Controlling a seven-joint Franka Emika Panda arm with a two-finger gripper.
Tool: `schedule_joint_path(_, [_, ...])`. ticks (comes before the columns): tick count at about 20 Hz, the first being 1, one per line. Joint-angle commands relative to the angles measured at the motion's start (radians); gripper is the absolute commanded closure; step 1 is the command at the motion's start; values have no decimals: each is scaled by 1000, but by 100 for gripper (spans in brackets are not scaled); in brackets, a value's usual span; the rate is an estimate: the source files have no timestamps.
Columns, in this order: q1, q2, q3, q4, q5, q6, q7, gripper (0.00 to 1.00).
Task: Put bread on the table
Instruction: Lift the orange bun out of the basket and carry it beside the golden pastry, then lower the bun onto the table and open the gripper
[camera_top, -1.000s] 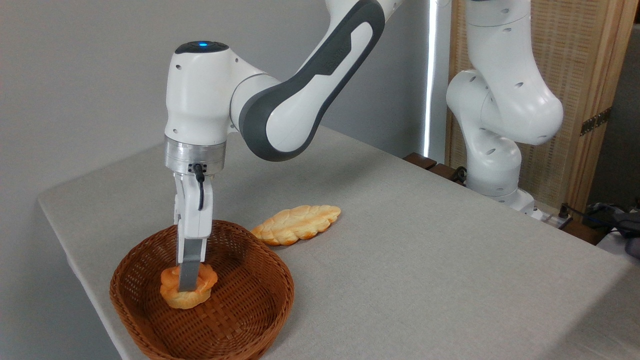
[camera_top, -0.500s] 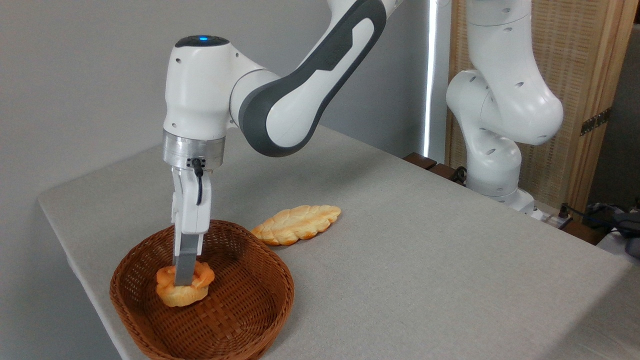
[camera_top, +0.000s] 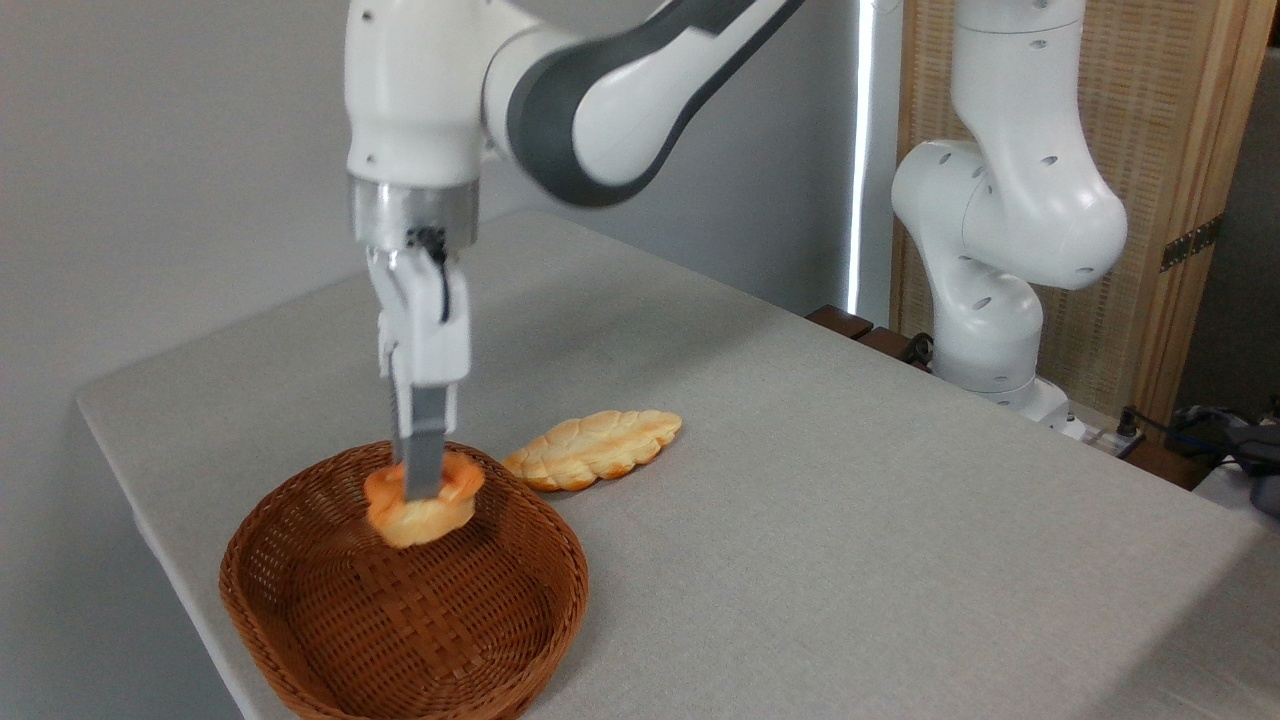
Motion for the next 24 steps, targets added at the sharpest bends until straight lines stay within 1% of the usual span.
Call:
schedule_joint_path(1, [27,-137,40,-22,-47,-190,11,63])
schedule_joint_path(3, [27,-196,50,-68,-47,-253,44,61])
schedule_joint_path(5, [27,-253,51,-135,-45,-279,96,59])
schedule_joint_path(7, [27,-309,75,-204,-45,-282,142,59])
schedule_joint_path(8, [27,-325,79,-232,-45,-282,156,58])
schedule_joint_path(10, [25,-328,80,-255,-45,-282,182,55])
schedule_joint_path(12, [21,-328,79,-277,-34,-281,206,43])
schedule_joint_path(13, [21,-328,79,-286,-33,-279,234,36])
schedule_joint_path(14, [21,-327,79,-290,-31,-276,275,25])
schedule_joint_path(16, [24,-326,94,-290,-31,-272,356,14])
schedule_joint_path(19, [24,-325,112,-290,-30,-269,396,1])
schedule_joint_path(24, [24,-322,112,-286,-31,-269,397,0])
